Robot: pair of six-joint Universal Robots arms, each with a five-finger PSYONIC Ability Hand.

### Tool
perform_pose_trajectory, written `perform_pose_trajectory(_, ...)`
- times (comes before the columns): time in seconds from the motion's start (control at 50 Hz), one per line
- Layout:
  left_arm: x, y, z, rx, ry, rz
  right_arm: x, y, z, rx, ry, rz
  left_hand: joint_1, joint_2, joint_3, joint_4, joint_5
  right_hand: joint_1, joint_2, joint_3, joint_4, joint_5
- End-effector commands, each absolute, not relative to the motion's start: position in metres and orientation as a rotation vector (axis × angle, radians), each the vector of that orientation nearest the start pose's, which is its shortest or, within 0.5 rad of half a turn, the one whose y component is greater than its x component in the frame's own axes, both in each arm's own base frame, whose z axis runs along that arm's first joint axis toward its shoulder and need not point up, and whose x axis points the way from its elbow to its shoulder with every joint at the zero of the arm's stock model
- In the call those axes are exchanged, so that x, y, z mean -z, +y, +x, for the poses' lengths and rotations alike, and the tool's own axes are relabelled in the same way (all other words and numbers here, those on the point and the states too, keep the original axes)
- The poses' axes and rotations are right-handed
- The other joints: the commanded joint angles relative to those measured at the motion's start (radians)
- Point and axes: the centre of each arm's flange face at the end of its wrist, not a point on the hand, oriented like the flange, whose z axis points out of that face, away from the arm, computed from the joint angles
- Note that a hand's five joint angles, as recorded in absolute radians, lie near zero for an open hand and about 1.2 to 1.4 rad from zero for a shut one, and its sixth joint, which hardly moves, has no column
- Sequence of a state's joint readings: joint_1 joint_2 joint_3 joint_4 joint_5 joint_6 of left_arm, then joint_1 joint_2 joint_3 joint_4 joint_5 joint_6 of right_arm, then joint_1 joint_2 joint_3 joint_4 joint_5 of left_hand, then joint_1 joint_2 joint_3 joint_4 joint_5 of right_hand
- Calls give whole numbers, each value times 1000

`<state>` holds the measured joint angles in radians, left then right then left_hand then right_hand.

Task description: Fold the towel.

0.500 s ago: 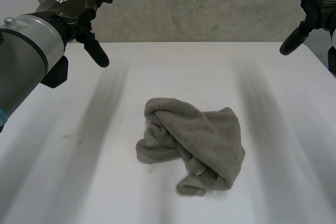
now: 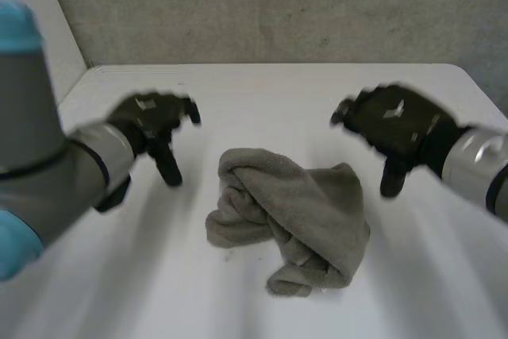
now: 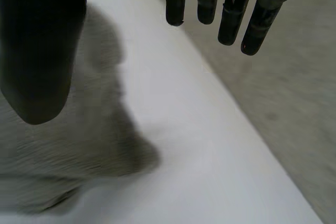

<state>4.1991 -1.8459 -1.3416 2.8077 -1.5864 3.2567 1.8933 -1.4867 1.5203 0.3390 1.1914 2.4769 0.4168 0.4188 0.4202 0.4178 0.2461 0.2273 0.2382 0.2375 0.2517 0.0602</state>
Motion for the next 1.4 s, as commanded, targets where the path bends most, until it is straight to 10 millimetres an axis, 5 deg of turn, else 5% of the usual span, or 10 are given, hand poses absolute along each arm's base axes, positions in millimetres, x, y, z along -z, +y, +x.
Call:
perform_pose_trajectory(0.02, -210, -224, -291, 1707, 2739, 961, -233, -173, 249, 1631, 1791, -1730, 55, 53, 52, 54, 51, -53, -64, -63, -77, -60)
perform_pose_trajectory(0.3, -158, -233, -313, 1683, 2752, 1020, -180, -123, 256, 1581, 1573, -1983, 64, 62, 60, 63, 60, -53, -64, -63, -77, -60)
perform_pose_trajectory(0.48, -146, -224, -335, 1778, 2708, 1103, -153, -128, 260, 1615, 1565, -2086, 310, 308, 306, 309, 306, -37, -48, -47, -61, -44)
perform_pose_trajectory(0.66, -152, -228, -343, 1907, 2637, 1098, -162, -171, 264, 1907, 1642, -2072, 979, 977, 976, 978, 976, 1086, 1075, 1076, 1062, 1079)
perform_pose_trajectory(0.76, -179, -232, -342, 2006, 2578, 1047, -194, -187, 269, 2069, 1674, -1882, 979, 977, 976, 978, 976, 1169, 1158, 1159, 1145, 1162)
perform_pose_trajectory(0.84, -241, -225, -327, 2158, 2498, 966, -267, -192, 265, 2270, 1651, -1478, 979, 977, 976, 978, 976, 1169, 1158, 1159, 1145, 1162)
perform_pose_trajectory(1.08, -377, -166, -275, 2559, 2237, 829, -356, -214, 228, 2039, 1842, -905, 979, 977, 976, 978, 976, 1169, 1158, 1159, 1145, 1162)
perform_pose_trajectory(1.14, -377, -166, -273, 2547, 2244, 824, -366, -220, 223, 1925, 1883, -858, 979, 977, 976, 978, 976, 1169, 1158, 1159, 1145, 1162)
perform_pose_trajectory(1.26, -356, -191, -263, 2411, 2314, 756, -323, -271, 223, 1642, 2080, -802, 979, 977, 976, 978, 976, 1169, 1158, 1159, 1145, 1162)
perform_pose_trajectory(1.4, -264, -258, -263, 1996, 2566, 731, -278, -303, 232, 1486, 2152, -806, 979, 977, 976, 978, 976, 1169, 1158, 1159, 1145, 1162)
